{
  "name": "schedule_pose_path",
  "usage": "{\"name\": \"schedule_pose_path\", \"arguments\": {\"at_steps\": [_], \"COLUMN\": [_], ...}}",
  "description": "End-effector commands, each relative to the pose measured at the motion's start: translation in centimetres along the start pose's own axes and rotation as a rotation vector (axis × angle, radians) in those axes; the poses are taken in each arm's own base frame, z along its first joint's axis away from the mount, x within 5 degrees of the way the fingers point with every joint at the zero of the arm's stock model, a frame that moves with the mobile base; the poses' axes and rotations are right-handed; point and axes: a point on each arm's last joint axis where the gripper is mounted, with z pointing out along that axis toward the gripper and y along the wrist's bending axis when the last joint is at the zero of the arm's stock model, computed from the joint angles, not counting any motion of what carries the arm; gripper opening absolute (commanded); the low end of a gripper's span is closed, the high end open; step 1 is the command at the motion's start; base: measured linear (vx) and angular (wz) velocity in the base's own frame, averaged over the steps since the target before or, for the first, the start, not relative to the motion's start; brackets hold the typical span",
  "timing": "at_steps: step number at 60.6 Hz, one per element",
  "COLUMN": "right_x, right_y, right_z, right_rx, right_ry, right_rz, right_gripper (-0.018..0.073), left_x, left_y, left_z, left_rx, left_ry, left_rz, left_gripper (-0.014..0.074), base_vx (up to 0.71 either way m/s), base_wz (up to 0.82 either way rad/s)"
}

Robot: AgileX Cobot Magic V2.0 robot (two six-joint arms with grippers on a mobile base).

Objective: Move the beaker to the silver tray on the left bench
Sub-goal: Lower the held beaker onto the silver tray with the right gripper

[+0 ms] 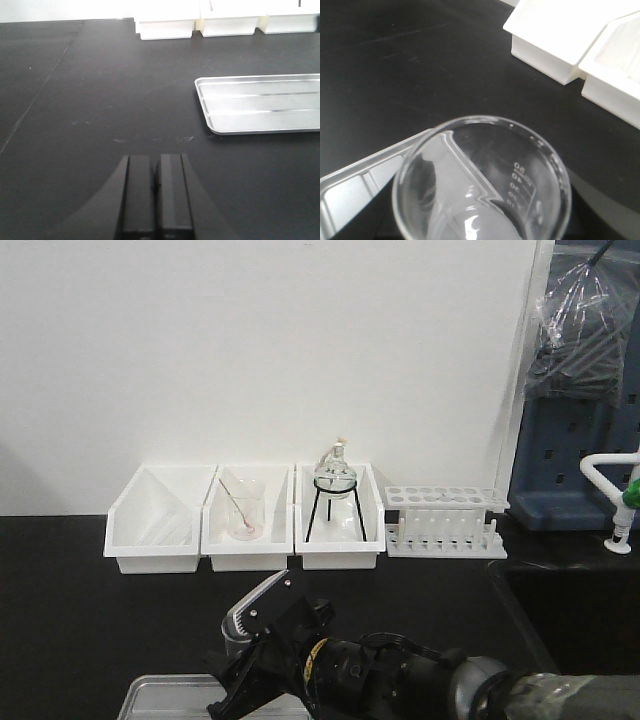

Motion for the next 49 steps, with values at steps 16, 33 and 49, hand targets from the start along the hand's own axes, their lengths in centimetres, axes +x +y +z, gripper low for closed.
{"name": "schedule_pose_path", "arguments": {"at_steps": [16, 33, 49], "right_x": [0.1, 2.7, 3.5], "right_y": [-0.5, -0.6, -1.1], "right_z": [2.4, 3.6, 4.0], "right_rx": [-0.025, -0.010, 0.040], "right_ry": [-0.077, -0.029, -0.029], "right_rz": [0.010, 0.078, 0.201], "right_gripper": [-0.0011, -0.0003, 0.0060], "left_x": [-0.1, -0.1, -0.1], "left_y": [0.0, 0.0, 0.0], "left_z": [0.1, 0.1, 0.1], "left_rx": [0.003, 0.003, 0.003], "left_ry": [-0.068, -0.068, -0.068], "left_rz": [-0.008, -0.008, -0.008], "left_gripper": [0.0001, 0.0001, 0.0001], "base_vx": [0.00, 0.00, 0.00], "base_wz": [0.00, 0.00, 0.00]}}
